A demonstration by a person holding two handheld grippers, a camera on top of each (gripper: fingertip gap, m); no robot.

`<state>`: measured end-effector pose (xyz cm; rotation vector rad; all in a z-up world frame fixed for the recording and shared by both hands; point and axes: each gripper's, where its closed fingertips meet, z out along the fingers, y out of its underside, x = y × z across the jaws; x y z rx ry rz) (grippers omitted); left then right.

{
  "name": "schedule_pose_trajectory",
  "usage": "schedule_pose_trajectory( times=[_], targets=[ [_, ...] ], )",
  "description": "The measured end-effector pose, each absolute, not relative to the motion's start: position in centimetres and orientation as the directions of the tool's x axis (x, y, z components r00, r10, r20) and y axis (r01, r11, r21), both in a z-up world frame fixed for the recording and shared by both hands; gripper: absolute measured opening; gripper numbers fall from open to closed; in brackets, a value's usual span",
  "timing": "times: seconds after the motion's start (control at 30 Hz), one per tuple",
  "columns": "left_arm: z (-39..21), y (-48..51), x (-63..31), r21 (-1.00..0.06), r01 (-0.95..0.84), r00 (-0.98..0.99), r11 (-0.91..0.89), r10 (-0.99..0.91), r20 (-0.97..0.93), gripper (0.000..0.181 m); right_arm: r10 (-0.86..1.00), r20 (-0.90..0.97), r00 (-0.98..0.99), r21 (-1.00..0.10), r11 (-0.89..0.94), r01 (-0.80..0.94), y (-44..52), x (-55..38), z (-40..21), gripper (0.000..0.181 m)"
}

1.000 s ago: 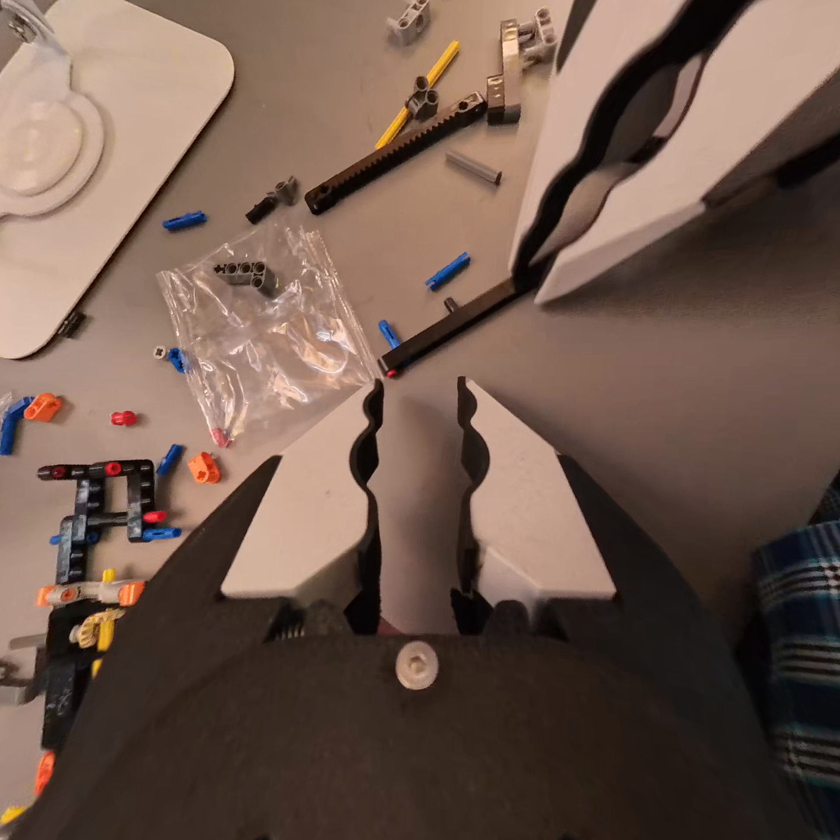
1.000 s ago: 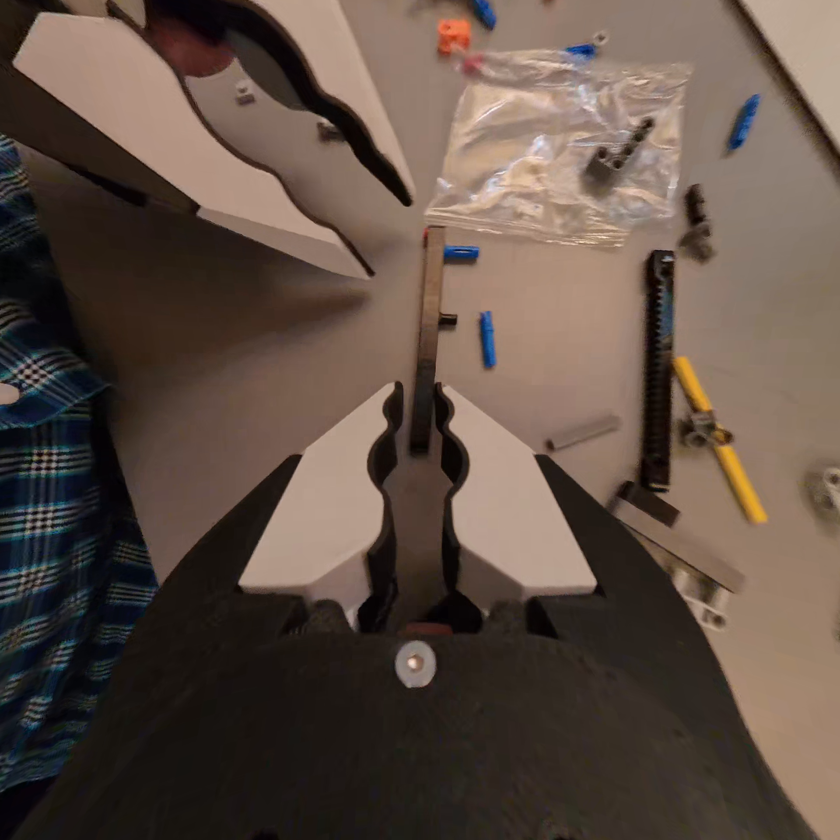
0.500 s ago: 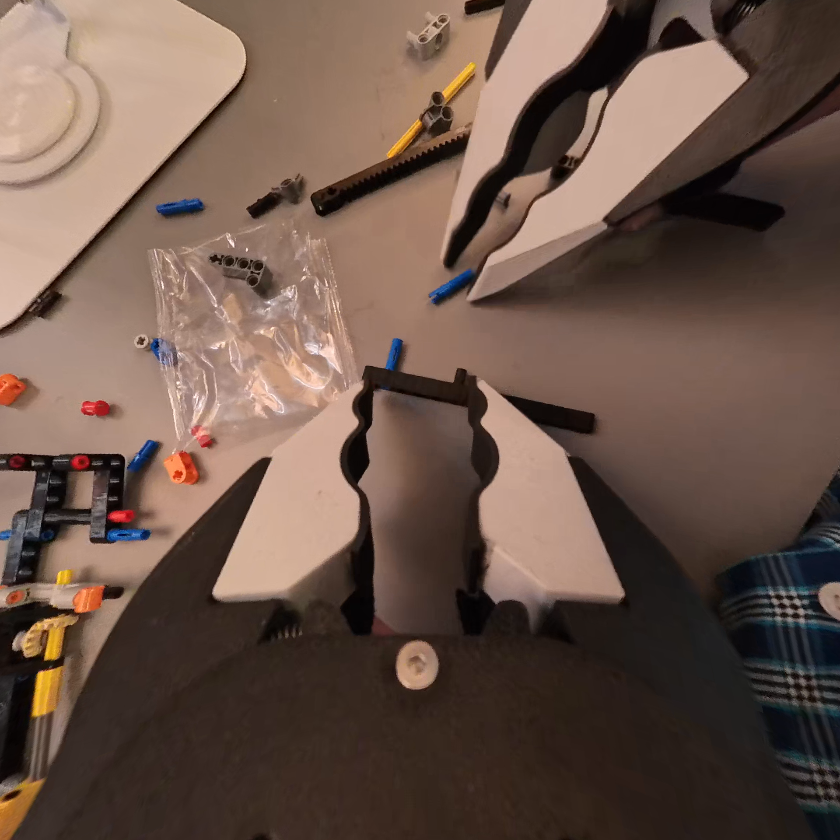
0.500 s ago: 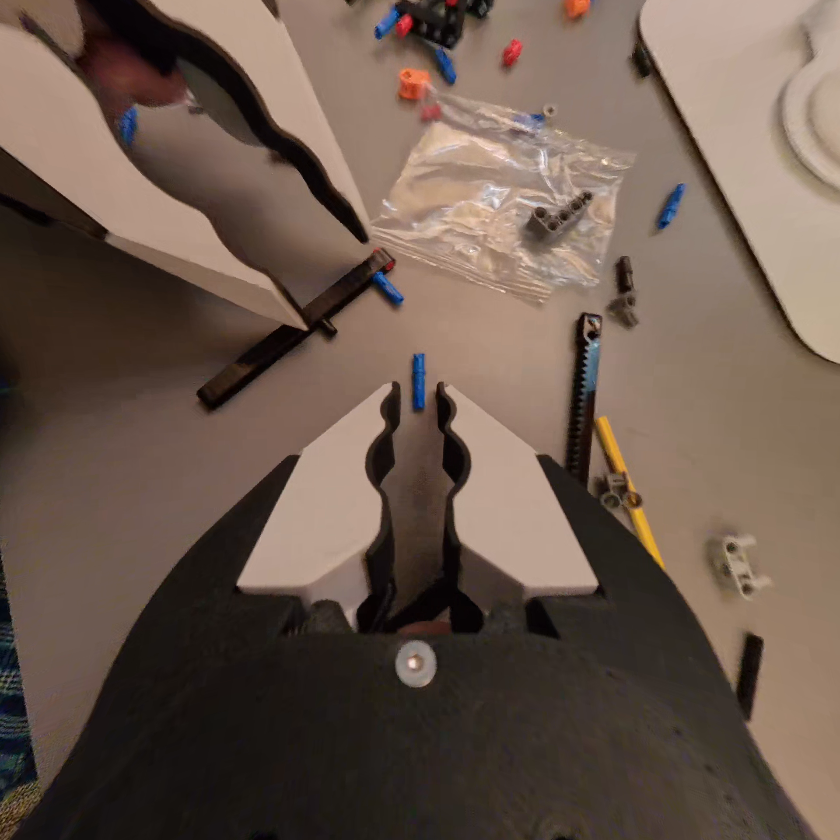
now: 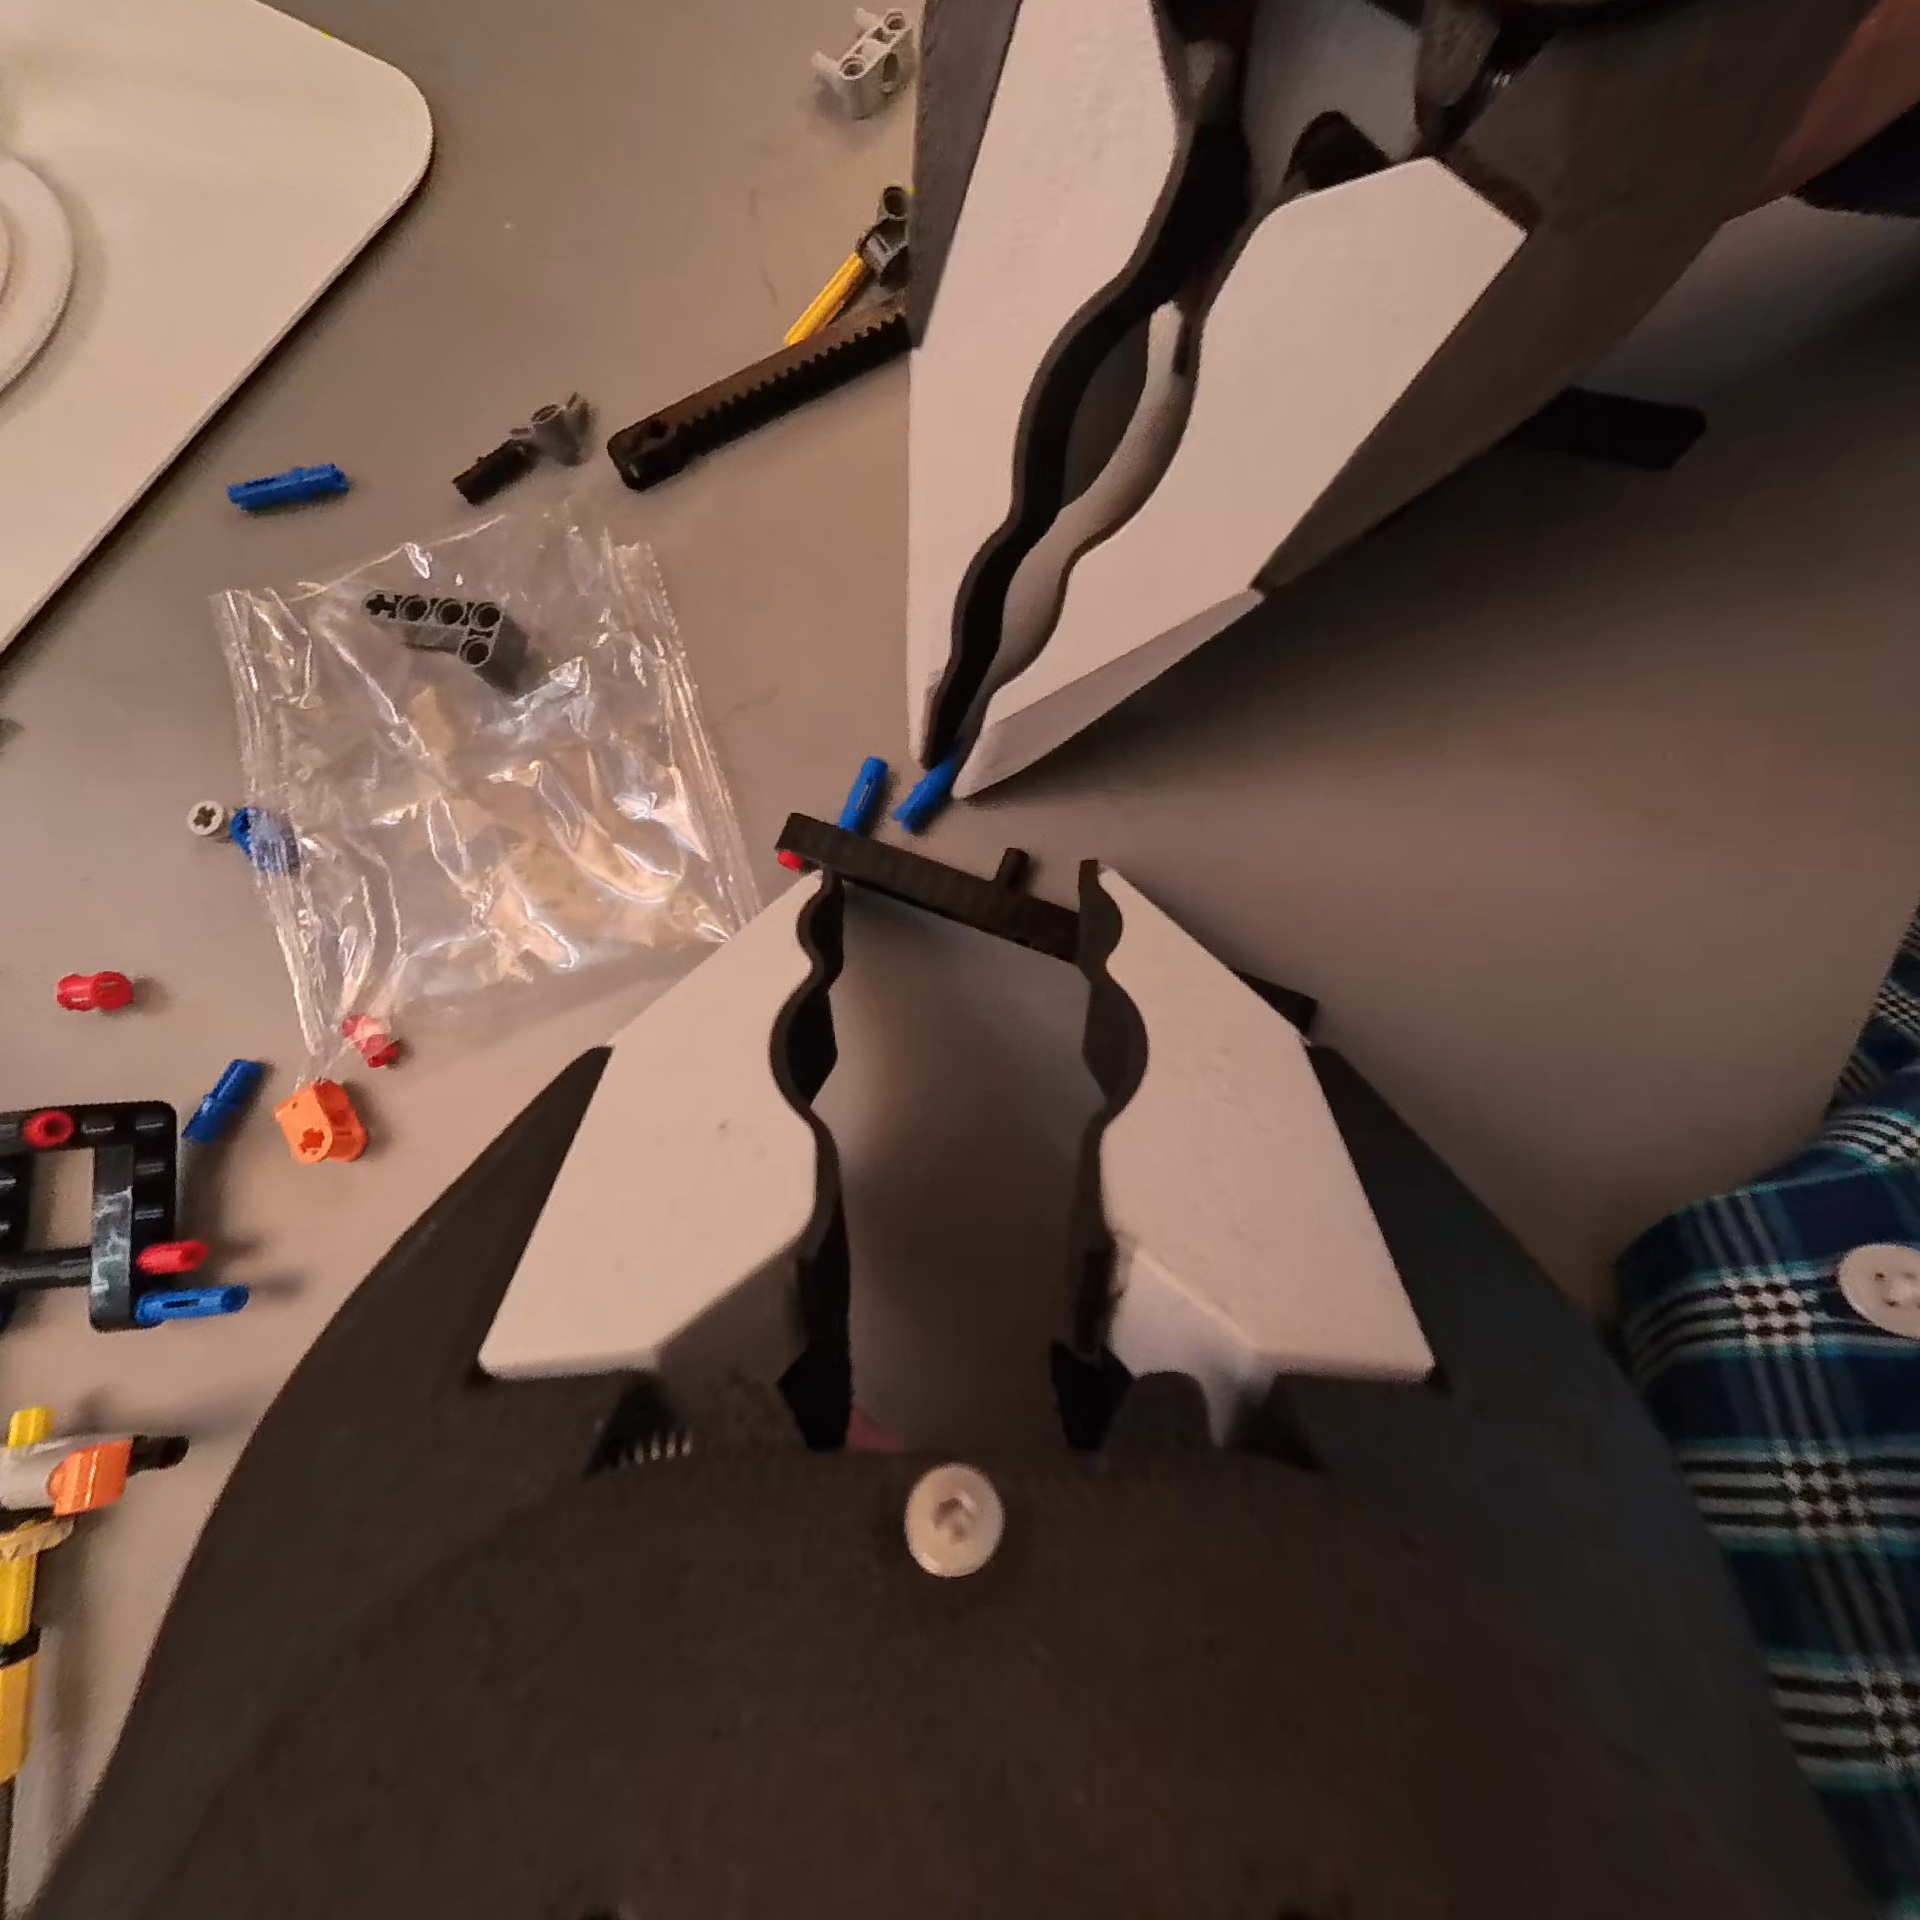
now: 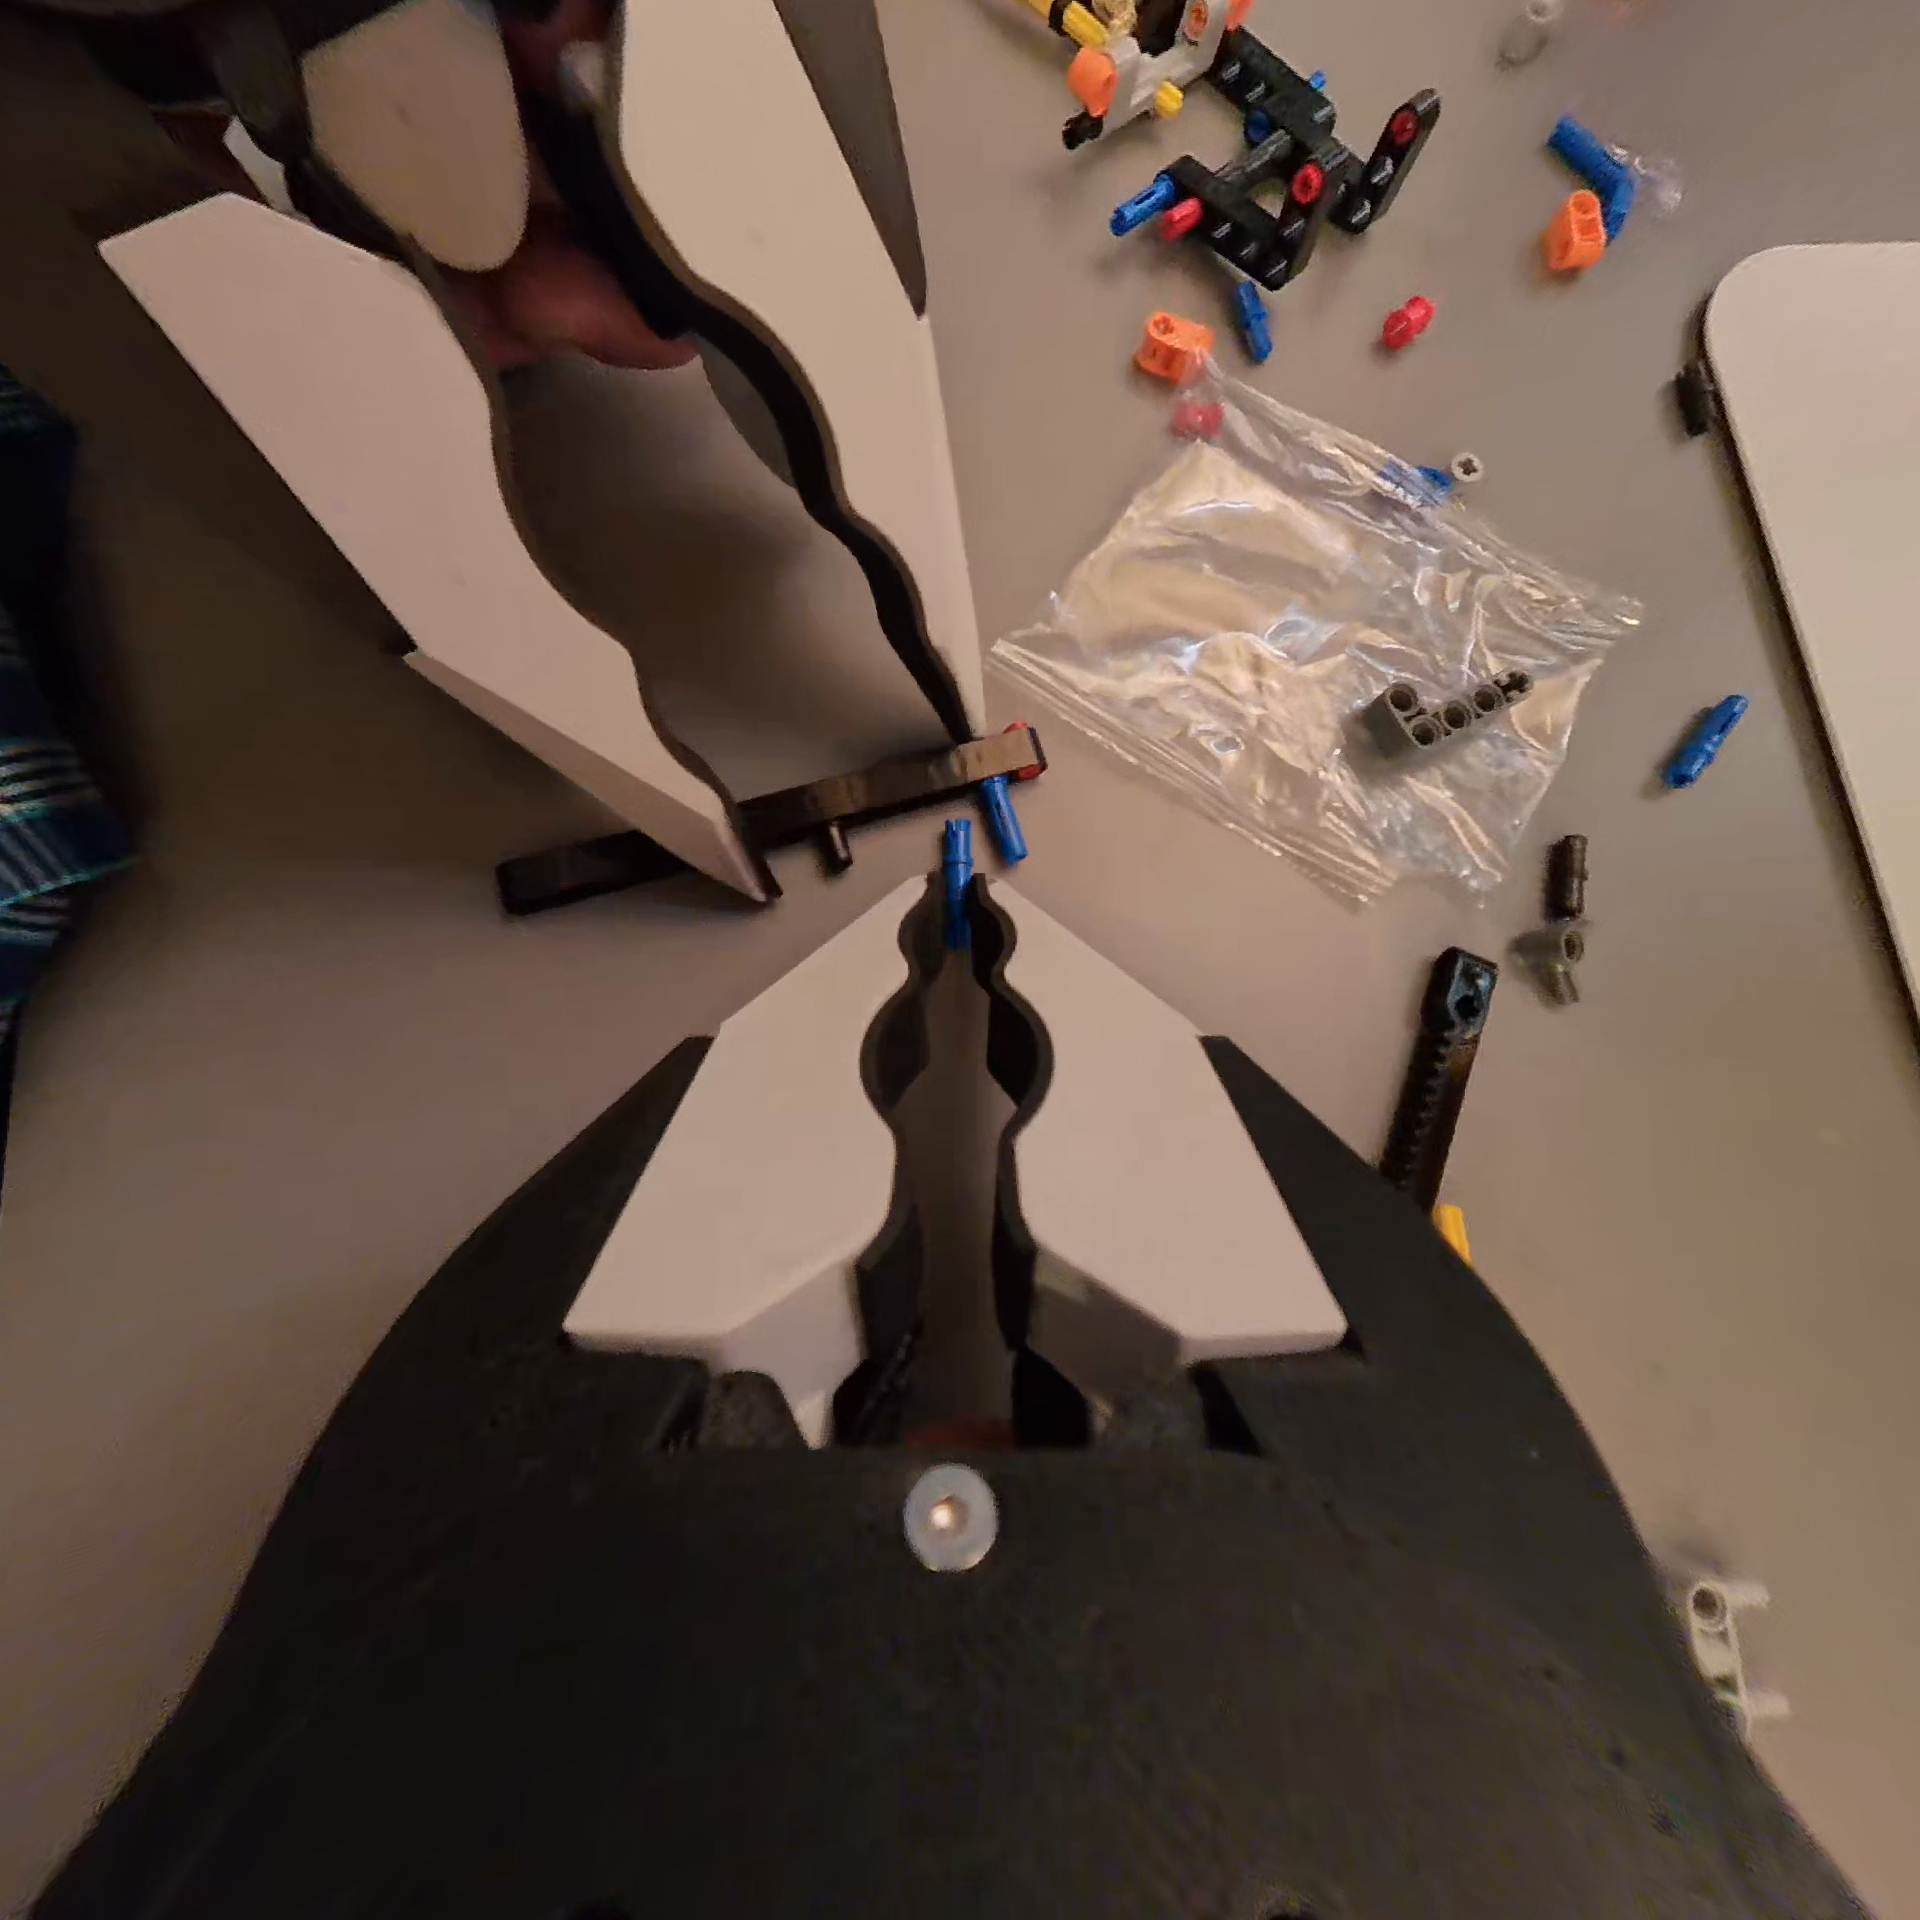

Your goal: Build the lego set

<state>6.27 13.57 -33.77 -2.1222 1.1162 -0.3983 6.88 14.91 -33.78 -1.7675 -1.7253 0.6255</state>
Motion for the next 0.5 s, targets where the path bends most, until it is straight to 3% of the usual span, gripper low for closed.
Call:
schedule_pose_trajectory(
  times=[0.5],
  targets=[
    [-33.87,13.56,6.24,-0.705,-0.601,0.562,-0.377,-0.826,-0.037,0.035,0.988,0.14,-0.059,-0.684,0.14,0.716,14.58,6.3,-33.77,0.002]
  ],
)
